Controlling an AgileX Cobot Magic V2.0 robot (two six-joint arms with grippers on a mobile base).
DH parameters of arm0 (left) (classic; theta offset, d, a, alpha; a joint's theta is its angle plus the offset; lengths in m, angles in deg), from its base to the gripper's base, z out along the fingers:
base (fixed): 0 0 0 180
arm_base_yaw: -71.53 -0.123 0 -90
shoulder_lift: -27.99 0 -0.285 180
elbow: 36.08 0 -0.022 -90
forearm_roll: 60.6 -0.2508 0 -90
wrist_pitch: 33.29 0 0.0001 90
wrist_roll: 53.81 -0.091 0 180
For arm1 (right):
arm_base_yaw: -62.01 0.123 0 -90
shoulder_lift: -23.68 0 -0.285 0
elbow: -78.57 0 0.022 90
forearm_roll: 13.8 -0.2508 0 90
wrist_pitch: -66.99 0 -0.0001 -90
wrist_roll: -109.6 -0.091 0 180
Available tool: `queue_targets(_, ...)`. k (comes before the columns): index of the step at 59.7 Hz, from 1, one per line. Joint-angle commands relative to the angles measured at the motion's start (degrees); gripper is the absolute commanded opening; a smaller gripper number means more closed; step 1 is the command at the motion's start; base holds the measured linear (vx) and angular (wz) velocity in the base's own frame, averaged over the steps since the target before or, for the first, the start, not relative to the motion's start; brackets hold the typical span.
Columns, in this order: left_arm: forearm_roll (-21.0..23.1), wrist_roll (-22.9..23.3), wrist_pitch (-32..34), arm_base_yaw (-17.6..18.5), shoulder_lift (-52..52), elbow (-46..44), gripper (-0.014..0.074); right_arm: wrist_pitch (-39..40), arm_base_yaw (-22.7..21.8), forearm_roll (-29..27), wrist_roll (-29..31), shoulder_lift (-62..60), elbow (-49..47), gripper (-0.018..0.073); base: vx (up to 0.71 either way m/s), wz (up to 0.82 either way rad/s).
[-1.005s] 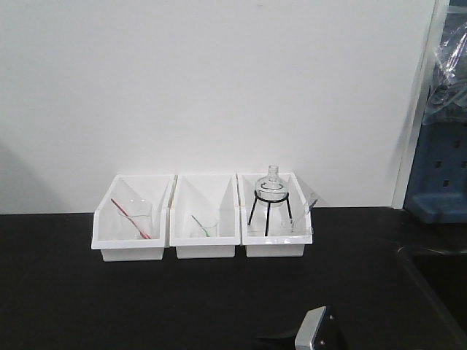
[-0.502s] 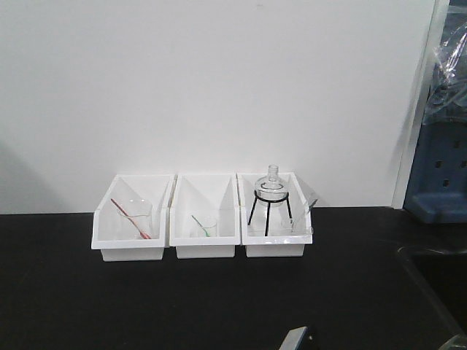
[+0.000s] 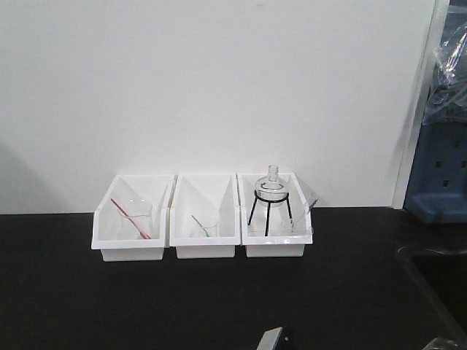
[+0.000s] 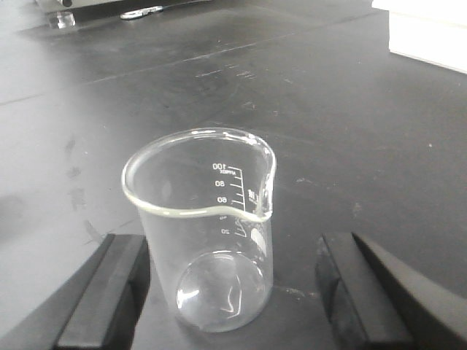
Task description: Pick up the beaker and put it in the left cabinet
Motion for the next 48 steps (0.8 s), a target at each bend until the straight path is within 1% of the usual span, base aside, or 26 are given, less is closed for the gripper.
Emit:
queue_targets(1,0.1,0.2,4.7,0.0,0.6,-0.7,0.0004,11.0,-0.2,-0.8,-0.1,-2.5,-1.1,0.0524,0.0,0.0)
queue_targets(11,0.1,0.2,4.7,0.0,0.6,-0.7,0.0004,11.2,-0.2,0.4,-0.6,-2.4,-1.1,0.0524,0.0,0.0)
queue_targets(26,0.1,0.2,4.7,0.0,0.6,-0.7,0.0004,11.5,0.0,0.3,-1.3,-0.4,-2.0,0.0524,0.0,0.0)
queue_targets(37,0.1,0.2,4.7,0.0,0.6,-0.7,0.0004,10.8,2.3,-4.4,-0.1,-0.1,-2.3,0.0527,0.0,0.0)
queue_targets(48,0.1,0.2,4.7,0.0,0.6,-0.7,0.0004,8.6,4.7,-7.7,0.1,-0.1,-2.3,0.0561,0.0,0.0)
